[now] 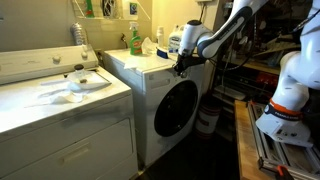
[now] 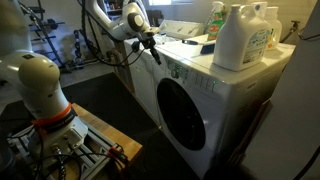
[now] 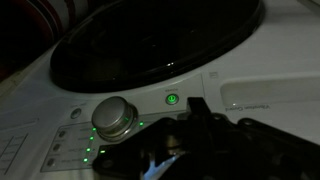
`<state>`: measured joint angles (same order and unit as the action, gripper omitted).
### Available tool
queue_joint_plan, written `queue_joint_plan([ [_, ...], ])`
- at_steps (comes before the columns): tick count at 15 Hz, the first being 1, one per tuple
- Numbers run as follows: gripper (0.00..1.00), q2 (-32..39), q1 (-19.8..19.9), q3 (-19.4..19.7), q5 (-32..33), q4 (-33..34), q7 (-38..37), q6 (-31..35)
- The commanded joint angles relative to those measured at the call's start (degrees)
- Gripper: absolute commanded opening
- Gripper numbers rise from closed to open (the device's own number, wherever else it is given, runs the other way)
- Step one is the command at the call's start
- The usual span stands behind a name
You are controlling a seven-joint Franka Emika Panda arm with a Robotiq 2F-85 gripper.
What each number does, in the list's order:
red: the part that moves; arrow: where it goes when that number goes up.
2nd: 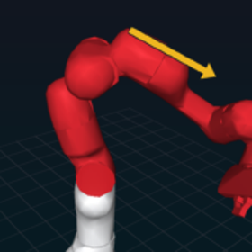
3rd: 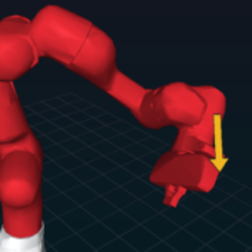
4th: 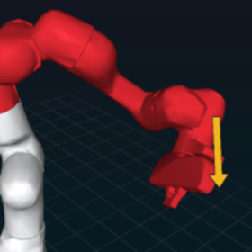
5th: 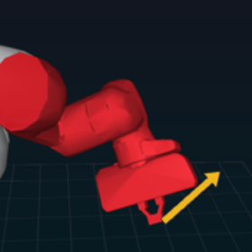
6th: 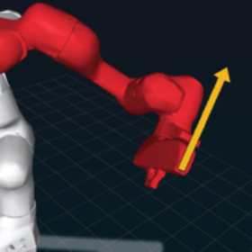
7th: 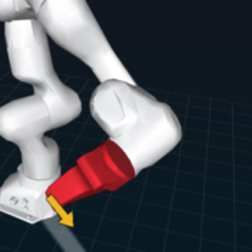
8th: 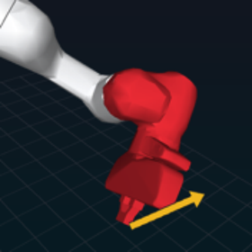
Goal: Press the bottom and top button to the left on the dishwasher
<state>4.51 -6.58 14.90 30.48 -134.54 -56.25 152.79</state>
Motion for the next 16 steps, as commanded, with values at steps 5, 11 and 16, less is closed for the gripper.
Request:
queue_joint_plan([
  [5, 0.40, -12.08, 7.20, -6.66, -21.14, -1.65, 27.54, -17.87],
  [11, 0.87, -19.86, 11.80, -6.20, -23.68, -2.15, 41.33, -27.12],
  [16, 1.00, -25.41, 14.93, -5.61, -22.65, -5.11, 47.49, -27.78],
])
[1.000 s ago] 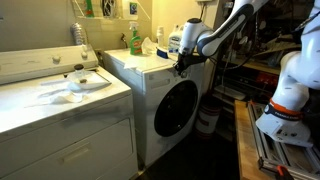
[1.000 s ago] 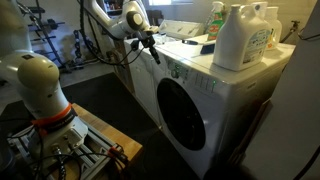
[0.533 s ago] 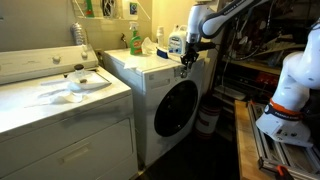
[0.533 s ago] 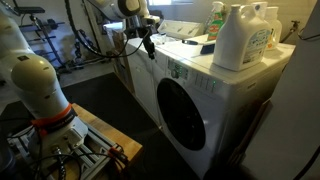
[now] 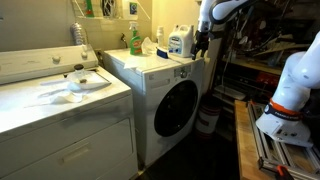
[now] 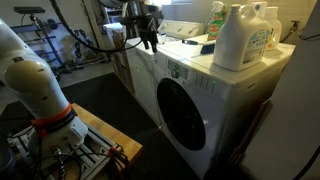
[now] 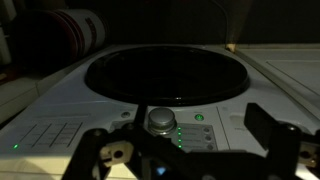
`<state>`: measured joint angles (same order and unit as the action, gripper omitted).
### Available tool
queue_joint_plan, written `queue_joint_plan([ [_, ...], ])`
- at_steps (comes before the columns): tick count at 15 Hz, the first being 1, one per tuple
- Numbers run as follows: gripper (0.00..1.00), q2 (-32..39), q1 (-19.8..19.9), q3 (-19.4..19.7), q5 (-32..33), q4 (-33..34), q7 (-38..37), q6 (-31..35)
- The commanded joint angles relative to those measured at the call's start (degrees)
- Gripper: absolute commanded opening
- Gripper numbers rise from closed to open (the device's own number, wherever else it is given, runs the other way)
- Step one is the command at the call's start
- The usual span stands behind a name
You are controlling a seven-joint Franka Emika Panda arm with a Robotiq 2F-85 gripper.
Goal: Press the bottom and top button to the left on the dishwasher
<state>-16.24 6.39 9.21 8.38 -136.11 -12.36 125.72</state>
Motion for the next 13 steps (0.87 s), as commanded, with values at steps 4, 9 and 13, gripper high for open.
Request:
queue_joint_plan([
  [4, 1.00, -8.32, 3.85, 1.24, -1.21, -6.29, 7.82, -0.80],
  [9, 1.00, -4.92, 4.09, -0.58, -0.33, -3.20, 5.37, -0.10],
  [13, 1.00, -4.78, 4.05, -0.73, -0.31, -3.20, 5.34, -0.10],
])
